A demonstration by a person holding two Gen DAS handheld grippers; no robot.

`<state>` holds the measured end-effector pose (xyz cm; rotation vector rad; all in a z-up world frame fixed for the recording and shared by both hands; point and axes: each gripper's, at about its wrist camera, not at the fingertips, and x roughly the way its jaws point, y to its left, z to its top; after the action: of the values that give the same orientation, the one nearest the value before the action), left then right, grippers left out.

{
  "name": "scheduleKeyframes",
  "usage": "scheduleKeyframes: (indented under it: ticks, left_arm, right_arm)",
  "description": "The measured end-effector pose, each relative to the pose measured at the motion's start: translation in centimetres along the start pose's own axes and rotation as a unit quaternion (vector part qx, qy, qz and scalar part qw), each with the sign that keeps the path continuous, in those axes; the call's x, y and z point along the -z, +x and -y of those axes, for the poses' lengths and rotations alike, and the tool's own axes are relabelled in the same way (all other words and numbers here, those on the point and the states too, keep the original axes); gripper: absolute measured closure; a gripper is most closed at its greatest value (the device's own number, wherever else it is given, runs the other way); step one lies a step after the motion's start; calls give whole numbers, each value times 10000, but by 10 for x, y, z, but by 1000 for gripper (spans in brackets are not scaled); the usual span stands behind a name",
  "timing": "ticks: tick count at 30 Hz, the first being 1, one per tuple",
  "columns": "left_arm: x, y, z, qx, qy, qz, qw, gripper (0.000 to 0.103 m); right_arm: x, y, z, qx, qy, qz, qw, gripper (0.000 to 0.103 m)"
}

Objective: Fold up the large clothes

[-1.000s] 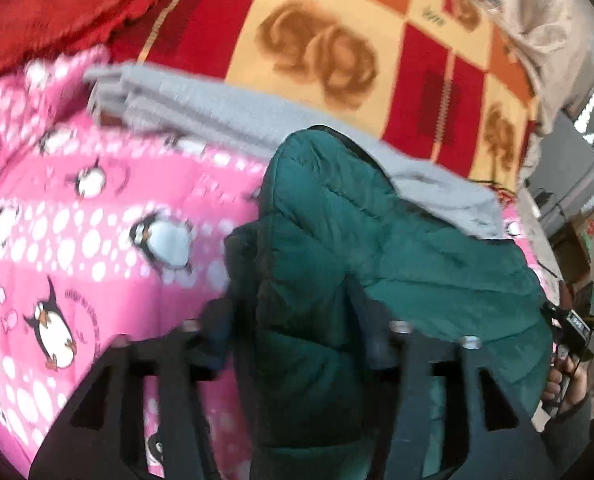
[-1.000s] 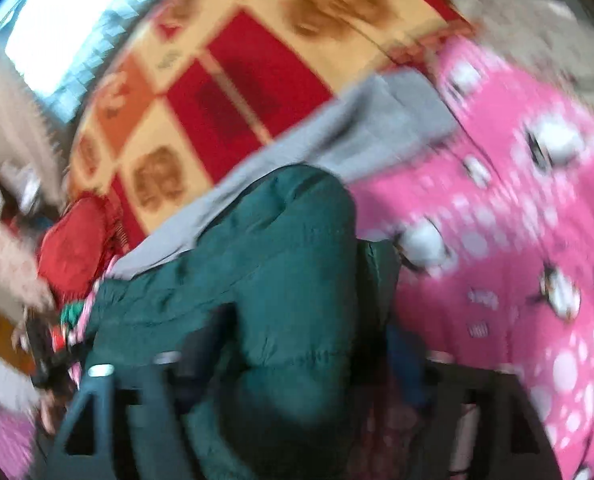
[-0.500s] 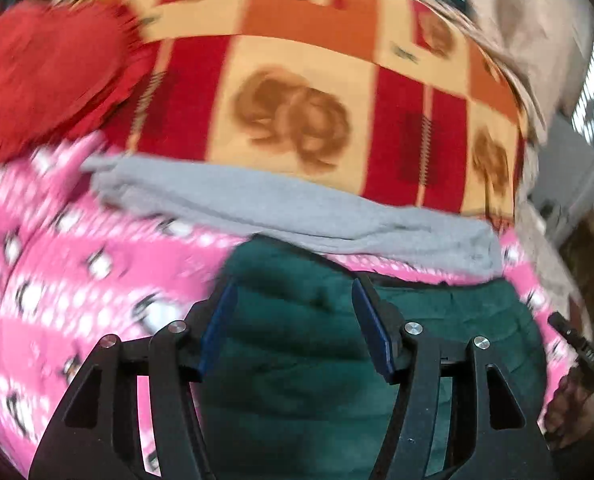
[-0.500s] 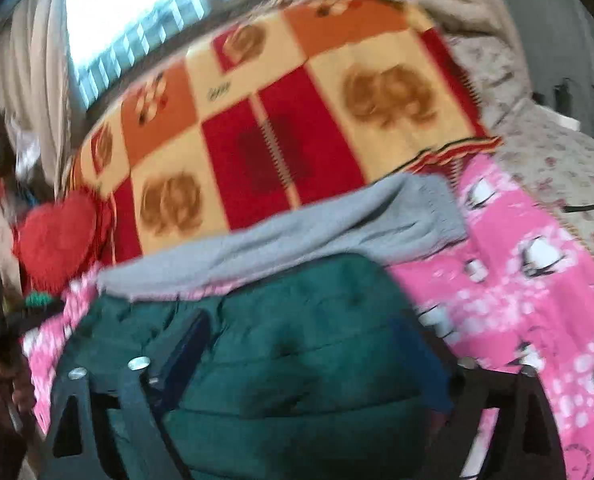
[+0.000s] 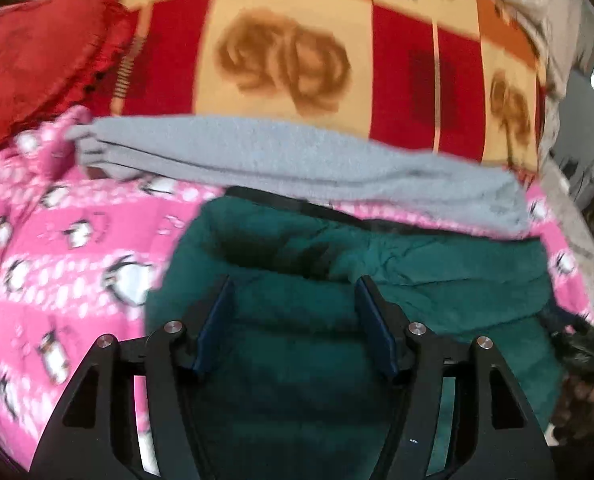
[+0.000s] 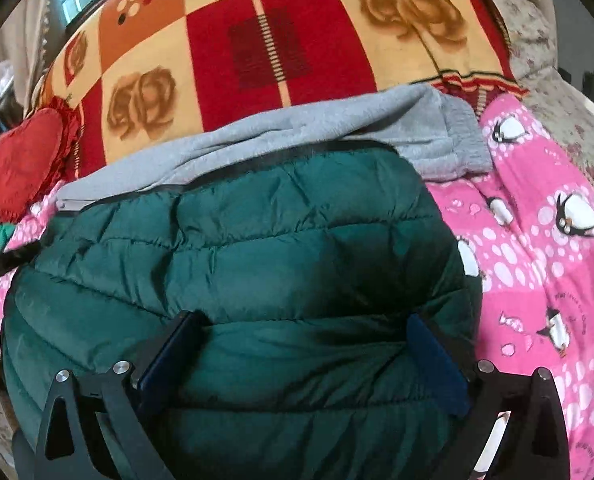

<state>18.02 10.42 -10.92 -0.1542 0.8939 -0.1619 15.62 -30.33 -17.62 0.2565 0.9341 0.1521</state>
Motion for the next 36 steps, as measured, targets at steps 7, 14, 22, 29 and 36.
scheduleKeyframes:
  ticks: [7, 14, 22, 29, 36]
  left_arm:
    - [57, -28, 6, 32, 163, -272, 9995, 39]
    - [68, -6, 29, -341, 258, -339, 9985, 1]
    - [61, -12, 37, -337, 337, -896, 9948, 1]
    - [110, -98, 74, -211, 691, -346, 9968, 1]
    - [148, -169, 101, -129, 625, -106, 9979, 0]
  right_arm:
    - [58, -78, -73, -286, -606, 1007, 9927, 0]
    - [76, -60, -89, -113, -882, 590, 9943, 1]
    - [107, -118, -87, 57, -570, 853, 9947, 1]
    - [132, -171, -99, 212, -661, 893, 9936, 1]
    - [150, -221, -101, 473, -590, 921, 9929, 1]
